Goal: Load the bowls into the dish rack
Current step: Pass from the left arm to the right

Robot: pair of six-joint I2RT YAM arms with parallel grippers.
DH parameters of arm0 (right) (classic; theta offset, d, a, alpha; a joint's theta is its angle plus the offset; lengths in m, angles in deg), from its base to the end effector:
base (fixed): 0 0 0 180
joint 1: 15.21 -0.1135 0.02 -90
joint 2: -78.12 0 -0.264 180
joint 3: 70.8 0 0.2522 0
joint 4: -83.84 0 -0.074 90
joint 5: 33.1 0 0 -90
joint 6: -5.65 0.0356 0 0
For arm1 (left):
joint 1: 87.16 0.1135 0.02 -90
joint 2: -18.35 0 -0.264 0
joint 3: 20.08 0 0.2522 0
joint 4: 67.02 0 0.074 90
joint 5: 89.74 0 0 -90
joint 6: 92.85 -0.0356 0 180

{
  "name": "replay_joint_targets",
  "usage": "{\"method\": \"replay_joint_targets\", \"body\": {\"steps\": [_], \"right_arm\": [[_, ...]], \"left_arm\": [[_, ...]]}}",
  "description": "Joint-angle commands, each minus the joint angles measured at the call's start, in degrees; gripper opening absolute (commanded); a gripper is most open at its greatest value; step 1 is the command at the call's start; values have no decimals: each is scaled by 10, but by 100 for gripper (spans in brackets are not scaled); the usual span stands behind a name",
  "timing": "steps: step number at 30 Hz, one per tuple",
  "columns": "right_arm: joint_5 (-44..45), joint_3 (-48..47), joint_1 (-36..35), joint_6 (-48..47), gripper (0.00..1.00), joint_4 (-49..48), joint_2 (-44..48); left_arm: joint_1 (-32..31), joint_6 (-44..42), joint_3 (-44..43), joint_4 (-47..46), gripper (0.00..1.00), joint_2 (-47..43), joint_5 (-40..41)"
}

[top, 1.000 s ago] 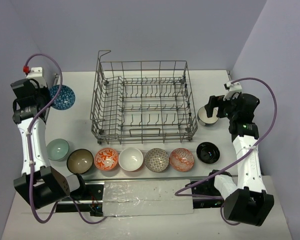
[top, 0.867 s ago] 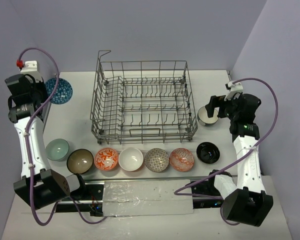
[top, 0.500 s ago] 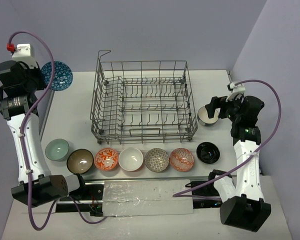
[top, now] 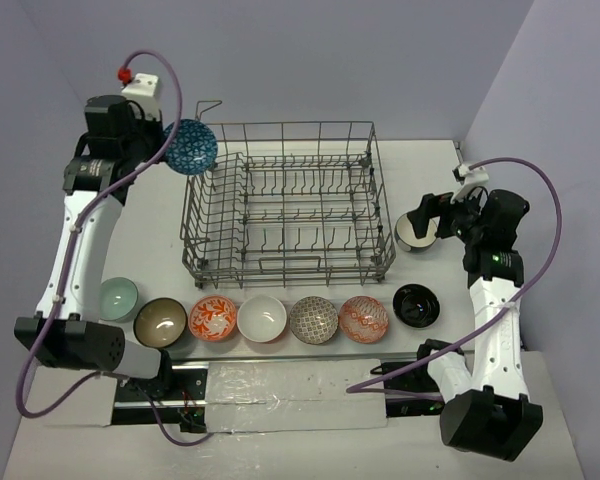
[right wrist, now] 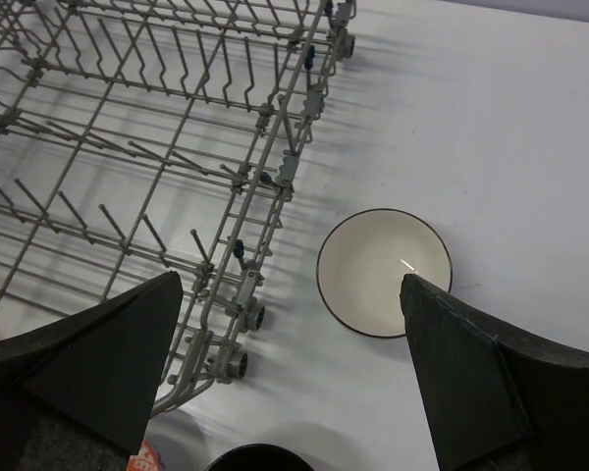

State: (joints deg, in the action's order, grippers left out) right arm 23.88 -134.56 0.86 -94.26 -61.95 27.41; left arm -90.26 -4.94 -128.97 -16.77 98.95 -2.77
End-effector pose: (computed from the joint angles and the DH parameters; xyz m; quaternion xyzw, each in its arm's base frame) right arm 0.1931 -0.0354 0.3373 -0.1179 0.7984 0.1066 0.5808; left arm 0.3000 -0.0181 0.4525 0.0523 0.8270 -0.0268 0.5591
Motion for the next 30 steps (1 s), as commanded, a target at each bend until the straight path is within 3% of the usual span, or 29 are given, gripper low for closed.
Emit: {"method": "replay_joint_targets", "body": {"steps": [1,9,12,16,21,30], "right_arm": [[-47,-49,2,-7,100,30,-10],[-81,-144,-31,-36,100,113,-45],[-80,-185,-72,-45,94,122,-57],[-36,-246,-158,-66,86,129,-89],[-15,-333,-255,-110,65,191,-156],[28,-372,-366,-195,64,210,-185]], "left_arm": [[-50,16,-63,-27,0,18,19],[-92,-12,-224,50,0,140,-22],[-109,-21,-258,72,0,177,-51],[-129,-24,-270,84,0,220,-81],[-165,-28,-241,85,0,243,-113],[-225,-59,-321,147,0,331,-136]]}}
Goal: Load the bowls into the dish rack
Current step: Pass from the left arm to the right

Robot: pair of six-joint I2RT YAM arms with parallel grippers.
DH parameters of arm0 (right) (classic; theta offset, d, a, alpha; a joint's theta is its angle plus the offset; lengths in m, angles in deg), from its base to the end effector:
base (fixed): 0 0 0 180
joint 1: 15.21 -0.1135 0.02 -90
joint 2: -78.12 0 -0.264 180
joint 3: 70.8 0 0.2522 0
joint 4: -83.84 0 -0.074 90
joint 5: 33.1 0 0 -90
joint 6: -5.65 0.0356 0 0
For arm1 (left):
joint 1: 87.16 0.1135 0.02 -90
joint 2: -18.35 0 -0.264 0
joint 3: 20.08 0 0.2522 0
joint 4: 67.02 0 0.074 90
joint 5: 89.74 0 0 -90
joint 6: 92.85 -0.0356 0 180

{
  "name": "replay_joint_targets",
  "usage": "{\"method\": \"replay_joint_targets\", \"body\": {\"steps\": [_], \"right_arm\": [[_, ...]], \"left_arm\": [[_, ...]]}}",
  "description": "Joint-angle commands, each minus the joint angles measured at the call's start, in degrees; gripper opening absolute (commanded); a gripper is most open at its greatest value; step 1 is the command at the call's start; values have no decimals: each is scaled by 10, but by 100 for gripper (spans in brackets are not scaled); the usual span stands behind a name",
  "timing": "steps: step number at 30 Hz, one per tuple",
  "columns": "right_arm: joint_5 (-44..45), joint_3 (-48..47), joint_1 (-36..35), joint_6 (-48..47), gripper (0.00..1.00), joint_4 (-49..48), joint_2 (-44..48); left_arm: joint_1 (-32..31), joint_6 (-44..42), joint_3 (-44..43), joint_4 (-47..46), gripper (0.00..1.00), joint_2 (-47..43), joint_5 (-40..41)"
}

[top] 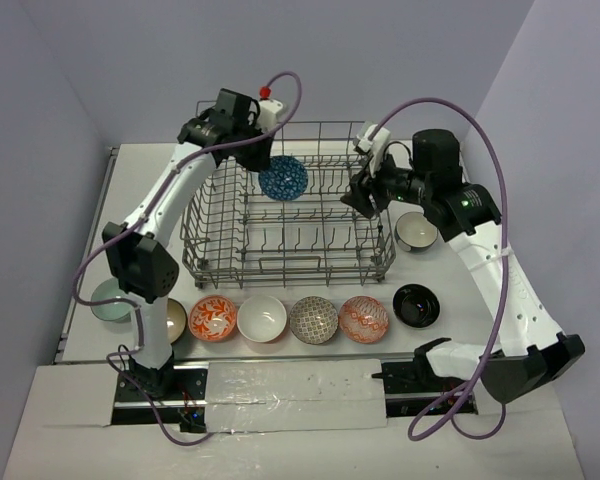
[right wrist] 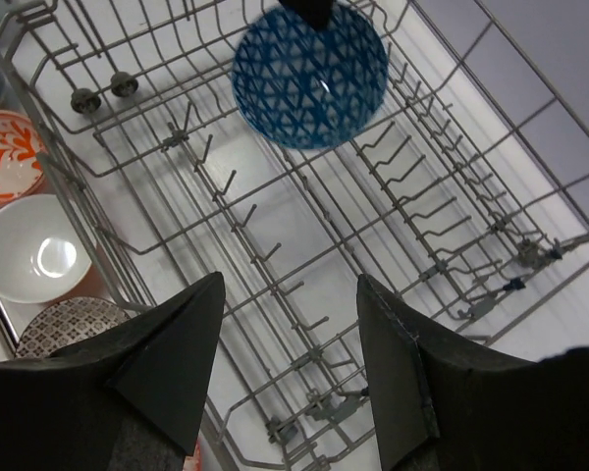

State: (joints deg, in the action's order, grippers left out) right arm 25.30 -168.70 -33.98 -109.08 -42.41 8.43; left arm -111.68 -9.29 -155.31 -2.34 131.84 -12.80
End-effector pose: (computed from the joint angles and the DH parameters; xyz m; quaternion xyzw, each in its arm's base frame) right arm 0.2257 0.0964 0.4353 -0.4365 0.7022 0.2033 0.5244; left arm 0.3961 -0.1895 0.3750 0.2869 0.8657 -0.1653 0.3753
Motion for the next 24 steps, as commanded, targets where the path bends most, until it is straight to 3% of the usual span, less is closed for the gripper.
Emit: {"method": "replay_joint_targets", "body": {"steps": [1,8,16,19,24], "right_arm": [[14,-18,-29,-53,64,7,7],[28,1,-62,-109,59,12,-17],[30,-14,-103,-101,56,17,-82],[40,-17,-124,-82,47,7,-99],[48,-22,-153,-75,47,-11,-104]], "left_arm": [[-12,-21,-66,8,0,17,-42],[-18,-52,-91,34,0,50,-94],[-20,-81,-100,62,0,55,-140],[-23,-98,-95,74,0,51,-151],[-29,-115,-103,97,0,52,-166]]}}
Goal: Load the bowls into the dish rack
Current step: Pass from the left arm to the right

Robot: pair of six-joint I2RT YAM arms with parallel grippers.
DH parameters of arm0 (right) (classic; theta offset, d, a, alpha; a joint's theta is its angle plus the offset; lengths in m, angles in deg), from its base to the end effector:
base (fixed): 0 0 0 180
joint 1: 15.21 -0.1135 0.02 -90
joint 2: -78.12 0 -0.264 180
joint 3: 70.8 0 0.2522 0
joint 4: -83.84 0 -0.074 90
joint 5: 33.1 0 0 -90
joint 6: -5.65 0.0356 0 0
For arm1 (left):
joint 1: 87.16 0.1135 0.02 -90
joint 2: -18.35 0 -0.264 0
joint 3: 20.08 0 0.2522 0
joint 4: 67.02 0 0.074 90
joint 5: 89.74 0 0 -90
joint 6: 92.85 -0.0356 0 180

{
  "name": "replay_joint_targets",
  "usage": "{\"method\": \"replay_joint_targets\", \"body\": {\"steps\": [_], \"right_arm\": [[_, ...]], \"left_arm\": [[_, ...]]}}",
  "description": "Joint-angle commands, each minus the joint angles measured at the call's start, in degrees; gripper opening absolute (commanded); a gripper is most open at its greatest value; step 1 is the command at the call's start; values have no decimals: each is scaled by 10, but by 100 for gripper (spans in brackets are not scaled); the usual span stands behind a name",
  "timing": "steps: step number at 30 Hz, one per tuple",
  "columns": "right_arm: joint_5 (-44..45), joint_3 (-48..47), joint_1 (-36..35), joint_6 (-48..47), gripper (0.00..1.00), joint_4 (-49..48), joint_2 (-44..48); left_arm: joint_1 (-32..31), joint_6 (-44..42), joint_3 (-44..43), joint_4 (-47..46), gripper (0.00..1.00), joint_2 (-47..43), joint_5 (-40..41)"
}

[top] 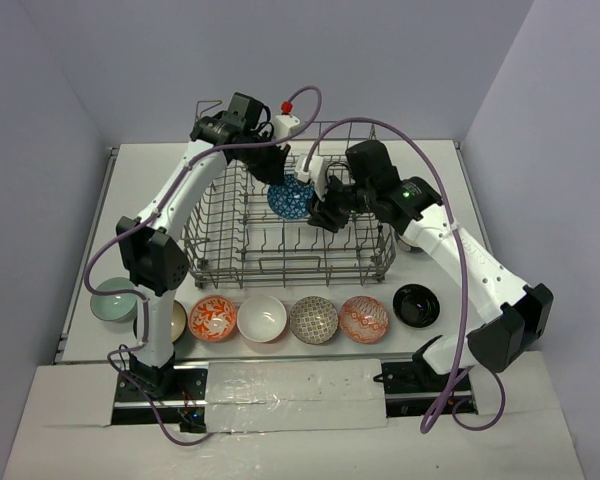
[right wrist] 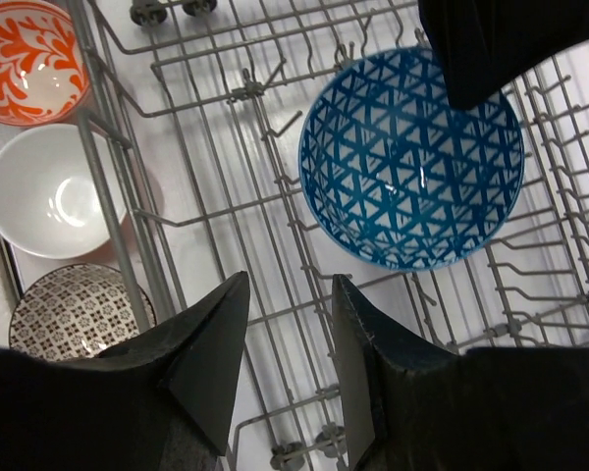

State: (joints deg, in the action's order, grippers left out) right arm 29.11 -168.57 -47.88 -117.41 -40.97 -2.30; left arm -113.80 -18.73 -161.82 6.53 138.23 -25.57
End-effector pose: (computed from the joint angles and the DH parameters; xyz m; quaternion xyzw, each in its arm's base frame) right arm 0.2437 0.1760 0.3843 -0.5618 0.6751 0.2142 0.4275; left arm 0.3965 -0.2162 0.3531 0.4022 0.8315 -0.2402 0.2986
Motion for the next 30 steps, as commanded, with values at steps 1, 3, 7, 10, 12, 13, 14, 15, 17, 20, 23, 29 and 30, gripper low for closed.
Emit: {"method": "replay_joint_targets", "body": {"steps": [1,3,7,10,12,13,14,15,17,20,23,29,30], "right_arm": [[11,-25,-17,8,47,-23,-2],[12,-34,-23,5,47,-16,-9],[14,-33,-35,5,46,-14,-25],[19,-26,-42,5,46,-22,-30],[20,-25,-42,8,45,-27,-35],[19,-30,-42,9,45,-24,-41],[16,-33,-43,9,45,-17,-46],[14,-35,-43,10,45,-15,-50],[15,-36,-46,10,45,-17,-54],[19,-38,-50,9,45,-18,-62],[17,-40,-50,10,44,-16,-70],[12,-38,-51,11,44,-12,-82],[10,-39,-51,10,44,-10,-83]], "left_arm": [[-7,-23,-39,15,0,-11,-41],[-11,-26,-41,19,0,-12,-48],[-15,-30,-46,25,0,-12,-48],[-19,-36,-56,39,0,-6,-52],[-24,-40,-56,45,0,-3,-53],[-25,-40,-54,46,0,-4,-50],[-25,-42,-53,46,0,-4,-49],[-27,-41,-52,45,0,-5,-49],[-28,-41,-51,45,0,-6,-51],[-28,-41,-49,47,0,-5,-52],[-28,-42,-47,46,0,-4,-50],[-29,-48,-50,51,0,-5,-44],[-29,-49,-51,51,0,-5,-42]]}}
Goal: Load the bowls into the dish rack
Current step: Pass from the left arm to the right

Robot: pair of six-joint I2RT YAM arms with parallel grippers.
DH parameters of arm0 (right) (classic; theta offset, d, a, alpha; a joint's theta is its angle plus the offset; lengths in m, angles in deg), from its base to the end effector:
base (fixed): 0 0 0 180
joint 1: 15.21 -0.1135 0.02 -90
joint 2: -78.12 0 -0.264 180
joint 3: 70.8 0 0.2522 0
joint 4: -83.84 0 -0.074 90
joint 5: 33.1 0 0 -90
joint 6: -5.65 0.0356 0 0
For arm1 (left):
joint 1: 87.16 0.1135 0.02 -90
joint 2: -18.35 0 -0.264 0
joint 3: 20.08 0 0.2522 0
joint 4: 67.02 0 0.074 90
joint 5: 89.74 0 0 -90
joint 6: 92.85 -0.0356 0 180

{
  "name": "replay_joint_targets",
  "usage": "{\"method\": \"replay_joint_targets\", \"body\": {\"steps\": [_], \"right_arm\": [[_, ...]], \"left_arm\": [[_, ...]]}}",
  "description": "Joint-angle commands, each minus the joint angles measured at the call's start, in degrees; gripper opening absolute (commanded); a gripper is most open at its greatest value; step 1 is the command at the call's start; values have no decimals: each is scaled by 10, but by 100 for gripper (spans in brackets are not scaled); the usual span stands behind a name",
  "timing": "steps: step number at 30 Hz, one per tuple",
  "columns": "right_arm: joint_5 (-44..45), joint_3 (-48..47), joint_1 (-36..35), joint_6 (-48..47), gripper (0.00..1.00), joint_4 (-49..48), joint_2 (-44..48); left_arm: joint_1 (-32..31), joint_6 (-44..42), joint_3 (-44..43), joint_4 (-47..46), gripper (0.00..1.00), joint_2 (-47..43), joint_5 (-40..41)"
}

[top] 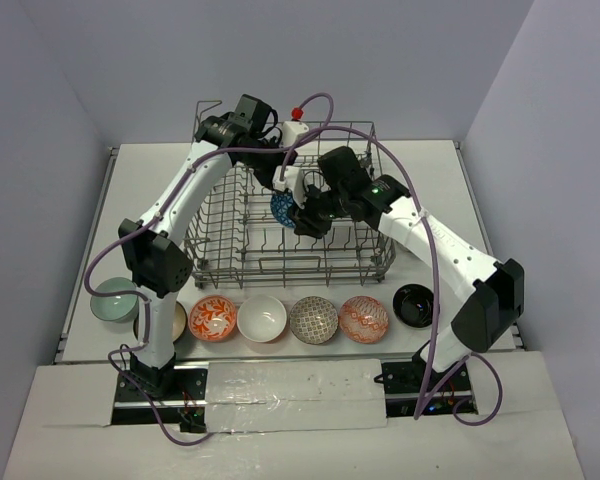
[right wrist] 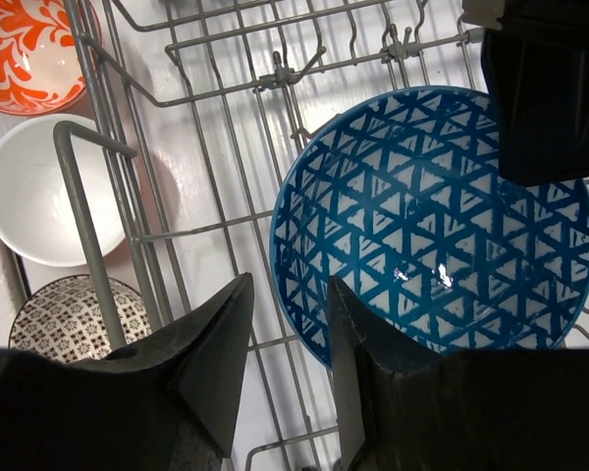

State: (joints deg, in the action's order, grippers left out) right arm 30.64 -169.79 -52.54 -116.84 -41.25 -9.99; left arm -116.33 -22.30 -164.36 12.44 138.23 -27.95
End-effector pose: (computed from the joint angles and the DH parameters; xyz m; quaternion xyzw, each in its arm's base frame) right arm 0.2569 0.2157 0.3513 -0.5858 0.6844 0.2250 0.3711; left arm 0.3773 -0.2299 0.3602 0.4475 0.8130 -0.2563 0.2704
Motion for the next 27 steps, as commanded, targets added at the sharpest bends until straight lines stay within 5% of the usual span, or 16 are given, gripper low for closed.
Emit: {"method": "replay_joint_targets", "body": {"steps": [1,17,27], "right_arm": [[-5,-25,-4,5,43,-8,-7],[-1,-22,-6,0,34,-2,-28],[6,-23,-6,1,5,-2,-33]], "left_arm": [[-4,-14,-25,-7,0,-6,-18],[-4,-17,-40,4,0,1,-22],[-5,-22,-39,5,0,1,-22]]}}
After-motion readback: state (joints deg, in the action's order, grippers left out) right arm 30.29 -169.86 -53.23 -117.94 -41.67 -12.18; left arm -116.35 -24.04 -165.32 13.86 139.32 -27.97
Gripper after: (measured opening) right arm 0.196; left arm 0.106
